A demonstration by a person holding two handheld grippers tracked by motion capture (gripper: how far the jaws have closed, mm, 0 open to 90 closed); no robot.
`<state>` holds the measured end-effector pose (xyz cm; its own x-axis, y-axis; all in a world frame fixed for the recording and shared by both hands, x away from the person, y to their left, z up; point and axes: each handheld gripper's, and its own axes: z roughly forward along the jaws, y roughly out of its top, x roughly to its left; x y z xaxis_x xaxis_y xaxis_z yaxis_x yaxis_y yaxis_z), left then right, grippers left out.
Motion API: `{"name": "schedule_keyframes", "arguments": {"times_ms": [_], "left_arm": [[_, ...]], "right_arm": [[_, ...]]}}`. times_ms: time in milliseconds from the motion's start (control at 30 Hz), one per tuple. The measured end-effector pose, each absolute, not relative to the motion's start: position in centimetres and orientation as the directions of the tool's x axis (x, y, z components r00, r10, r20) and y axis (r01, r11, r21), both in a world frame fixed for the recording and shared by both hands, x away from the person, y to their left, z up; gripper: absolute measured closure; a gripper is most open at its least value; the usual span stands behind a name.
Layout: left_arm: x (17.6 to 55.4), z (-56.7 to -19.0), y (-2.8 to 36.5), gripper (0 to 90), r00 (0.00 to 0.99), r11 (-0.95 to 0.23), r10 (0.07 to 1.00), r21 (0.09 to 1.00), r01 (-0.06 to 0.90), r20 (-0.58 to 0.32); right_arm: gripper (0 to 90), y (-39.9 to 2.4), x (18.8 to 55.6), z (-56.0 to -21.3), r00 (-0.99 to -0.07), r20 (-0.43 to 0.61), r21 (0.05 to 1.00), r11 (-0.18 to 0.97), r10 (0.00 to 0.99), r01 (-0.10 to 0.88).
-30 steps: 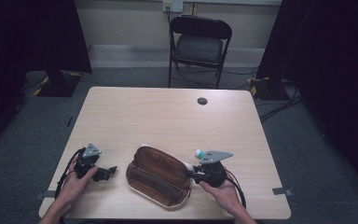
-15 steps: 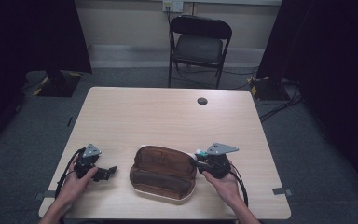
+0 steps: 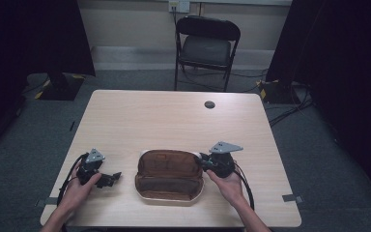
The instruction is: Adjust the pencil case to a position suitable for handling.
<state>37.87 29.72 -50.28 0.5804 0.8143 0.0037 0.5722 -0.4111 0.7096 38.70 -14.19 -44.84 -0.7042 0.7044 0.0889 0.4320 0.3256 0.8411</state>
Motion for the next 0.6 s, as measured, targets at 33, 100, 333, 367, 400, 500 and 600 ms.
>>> {"name": "schedule_keyframes", "arguments": {"times_ms": [33,100,333,367,400,500,600], "left_arm": [[37.9,-50.3,29.7,0.0,0.58,-0.411,0.814,0.71,0.572,0.004],[37.9,-50.3,29.7,0.0,0.58,-0.411,0.814,0.71,0.572,0.004],[37.9,-50.3,29.7,0.0,0.58,-0.411,0.814,0.71,0.572,0.004],[37.9,-50.3,29.7,0.0,0.58,-0.411,0.814,0.71,0.572,0.004],[37.9,-50.3,29.7,0.0,0.58,-0.411,0.814,0.71,0.572,0.004],[37.9,-50.3,29.7,0.0,0.58,-0.411,0.814,0.71,0.572,0.004],[37.9,-50.3,29.7,0.0,0.58,-0.411,0.814,0.71,0.572,0.004]], "right_arm": [[73.7,-14.2,38.7,-44.9,-0.705,0.092,0.841,0.324,0.703,0.433],[71.1,-14.2,38.7,-44.8,-0.704,0.092,0.841,0.324,0.704,0.434],[55.2,-14.7,38.2,-44.3,-0.711,0.109,0.854,0.301,0.695,0.425],[54.8,-14.8,38.1,-44.2,-0.71,0.112,0.855,0.296,0.695,0.425],[54.1,-15.2,37.9,-44.0,-0.711,0.11,0.858,0.294,0.695,0.42],[51.5,-16.1,37.1,-43.7,-0.712,0.115,0.861,0.288,0.693,0.419],[48.4,-16.4,36.7,-43.5,-0.716,0.113,0.861,0.292,0.688,0.417]]}}
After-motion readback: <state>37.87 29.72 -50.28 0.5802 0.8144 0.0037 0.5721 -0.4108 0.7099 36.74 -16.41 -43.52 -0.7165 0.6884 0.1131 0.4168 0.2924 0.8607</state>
